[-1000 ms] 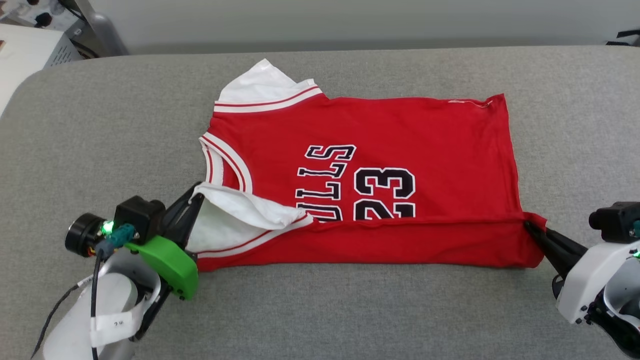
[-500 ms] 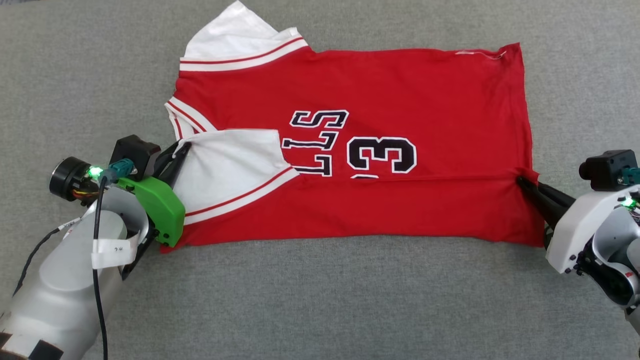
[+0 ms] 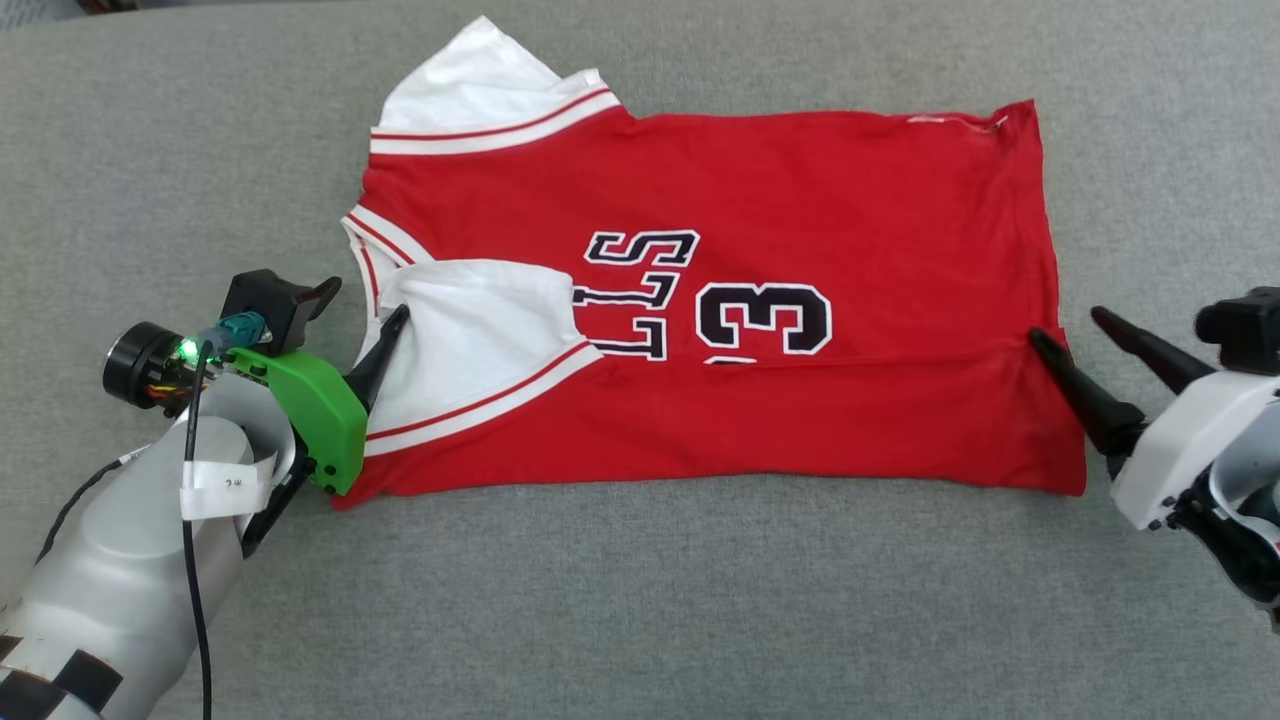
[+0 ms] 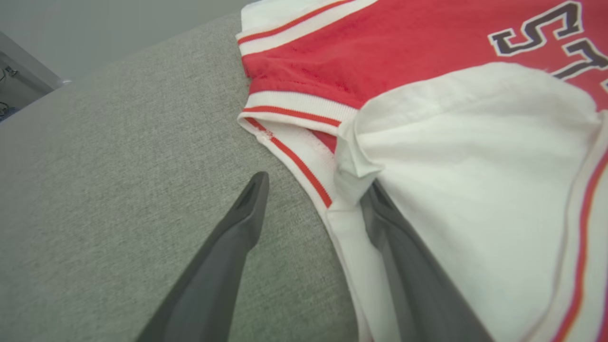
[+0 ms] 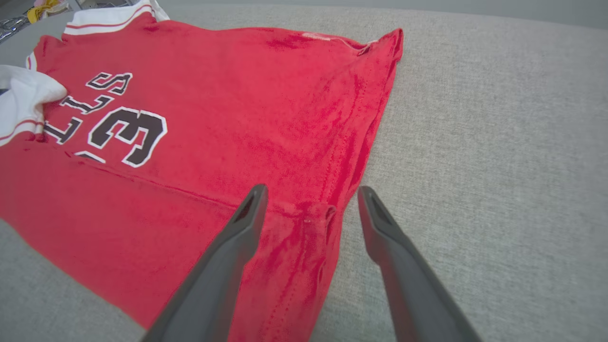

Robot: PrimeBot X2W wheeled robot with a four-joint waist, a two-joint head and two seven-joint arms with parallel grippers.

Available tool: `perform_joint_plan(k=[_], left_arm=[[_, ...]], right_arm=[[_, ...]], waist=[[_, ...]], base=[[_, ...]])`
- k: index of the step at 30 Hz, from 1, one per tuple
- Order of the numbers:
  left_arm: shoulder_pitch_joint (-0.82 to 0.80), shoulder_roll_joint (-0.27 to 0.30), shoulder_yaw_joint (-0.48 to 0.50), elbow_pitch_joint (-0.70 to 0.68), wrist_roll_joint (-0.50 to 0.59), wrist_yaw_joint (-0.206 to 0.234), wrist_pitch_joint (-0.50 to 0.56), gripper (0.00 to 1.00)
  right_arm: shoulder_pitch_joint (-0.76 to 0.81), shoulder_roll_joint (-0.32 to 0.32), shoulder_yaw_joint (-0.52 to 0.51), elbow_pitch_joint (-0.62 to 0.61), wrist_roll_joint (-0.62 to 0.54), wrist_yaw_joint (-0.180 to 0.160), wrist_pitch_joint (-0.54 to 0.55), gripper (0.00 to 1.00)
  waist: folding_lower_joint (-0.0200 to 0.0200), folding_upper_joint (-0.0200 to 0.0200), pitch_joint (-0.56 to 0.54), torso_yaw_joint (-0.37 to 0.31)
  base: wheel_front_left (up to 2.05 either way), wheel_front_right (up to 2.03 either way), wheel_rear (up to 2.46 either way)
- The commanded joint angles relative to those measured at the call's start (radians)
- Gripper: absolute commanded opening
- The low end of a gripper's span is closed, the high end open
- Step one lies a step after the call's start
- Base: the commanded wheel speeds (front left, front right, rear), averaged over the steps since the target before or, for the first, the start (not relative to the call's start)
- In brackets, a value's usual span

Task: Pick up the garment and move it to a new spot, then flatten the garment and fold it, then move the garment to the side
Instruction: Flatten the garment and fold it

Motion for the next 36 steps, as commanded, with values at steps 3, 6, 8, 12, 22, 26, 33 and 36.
perform_joint_plan(k=[3,6,8,12,22,26,33,36], left_arm=[[-0.024,0.031,-0.027,-0.031,-0.024,-0.003,-0.01,1.0],[-0.036,0.063,-0.061,-0.079,-0.059,-0.003,0.027,1.0],[-0.046,0.083,-0.084,-0.121,-0.105,-0.003,0.098,1.0],[-0.072,0.129,-0.125,-0.224,-0.243,-0.003,0.306,1.0],[-0.127,0.197,-0.221,-0.371,-0.478,-0.003,0.78,1.0],[-0.115,0.184,-0.247,-0.359,-0.502,-0.003,0.845,1.0],[-0.078,0.136,-0.28,-0.251,-0.48,-0.003,0.829,1.0],[-0.057,0.116,-0.297,-0.213,-0.475,-0.003,0.84,1.0]], right_arm=[[0.045,-0.019,-0.032,-0.035,0.004,-0.001,-0.03,1.0],[0.078,-0.031,-0.051,-0.066,-0.001,-0.001,-0.025,1.0],[0.096,-0.037,-0.063,-0.077,-0.009,-0.001,-0.017,1.0],[0.122,-0.034,-0.087,-0.088,-0.026,-0.001,-0.001,1.0],[0.137,0.002,-0.102,-0.107,-0.056,-0.001,0.041,1.0],[0.126,0.017,-0.097,-0.109,-0.061,-0.001,0.054,1.0],[0.089,0.042,-0.075,-0.105,-0.07,-0.001,0.065,1.0],[0.074,0.053,-0.061,-0.1,-0.071,-0.001,0.064,1.0]], waist=[[-0.0001,0.0,-0.071,0.023],[-0.0001,0.0,-0.104,0.03],[-0.0001,0.0,-0.122,0.037],[-0.0001,0.0,-0.145,0.048],[-0.0001,0.0,-0.158,0.051],[-0.0001,0.0,-0.14,0.039],[-0.0001,0.0,-0.099,0.009],[-0.0001,0.0,-0.081,-0.002]], base=[[0.0,0.0,0.0],[0.0,0.0,0.0],[0.0,0.0,0.0],[0.0,0.0,0.0],[0.0,0.0,0.0],[0.0,0.0,0.0],[0.0,0.0,0.0],[0.0,0.0,0.0]])
